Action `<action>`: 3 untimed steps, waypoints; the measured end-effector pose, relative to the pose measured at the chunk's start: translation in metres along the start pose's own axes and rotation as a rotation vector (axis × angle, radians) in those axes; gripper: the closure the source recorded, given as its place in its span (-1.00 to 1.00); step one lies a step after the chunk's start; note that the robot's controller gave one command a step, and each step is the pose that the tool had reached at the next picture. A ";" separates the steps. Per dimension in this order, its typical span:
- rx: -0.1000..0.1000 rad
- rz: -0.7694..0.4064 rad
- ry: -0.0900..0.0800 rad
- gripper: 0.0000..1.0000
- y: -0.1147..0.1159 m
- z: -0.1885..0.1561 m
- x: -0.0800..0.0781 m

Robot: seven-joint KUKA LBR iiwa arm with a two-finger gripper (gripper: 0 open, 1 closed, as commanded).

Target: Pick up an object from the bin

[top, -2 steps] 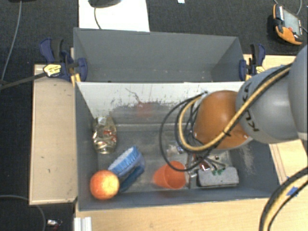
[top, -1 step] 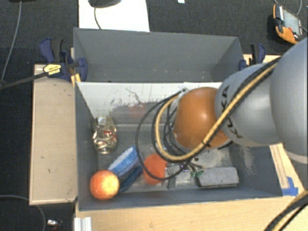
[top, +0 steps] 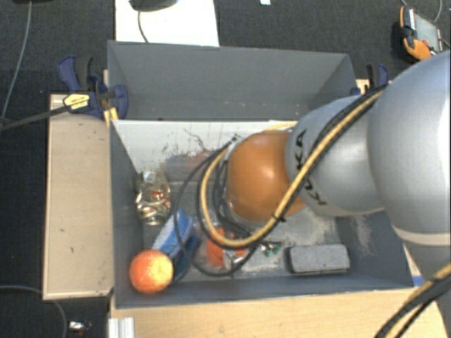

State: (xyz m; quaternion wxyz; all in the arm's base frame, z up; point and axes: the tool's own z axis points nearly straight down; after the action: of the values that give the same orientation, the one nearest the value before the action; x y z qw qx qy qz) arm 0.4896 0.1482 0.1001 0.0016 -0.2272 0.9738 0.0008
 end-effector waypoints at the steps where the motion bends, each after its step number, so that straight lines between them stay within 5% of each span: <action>1: 0.004 0.581 -0.013 -1.00 -0.101 0.025 0.006; 2: 0.000 0.286 -0.007 1.00 -0.026 0.028 -0.019; 3: 0.000 0.286 -0.007 1.00 -0.026 0.028 -0.019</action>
Offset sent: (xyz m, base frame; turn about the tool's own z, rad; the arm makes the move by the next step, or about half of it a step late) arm 0.0259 -0.0149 -0.0301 0.2862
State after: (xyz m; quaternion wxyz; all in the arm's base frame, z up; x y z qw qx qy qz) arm 0.5177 0.1333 0.0719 0.0051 -0.0863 0.9963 0.0017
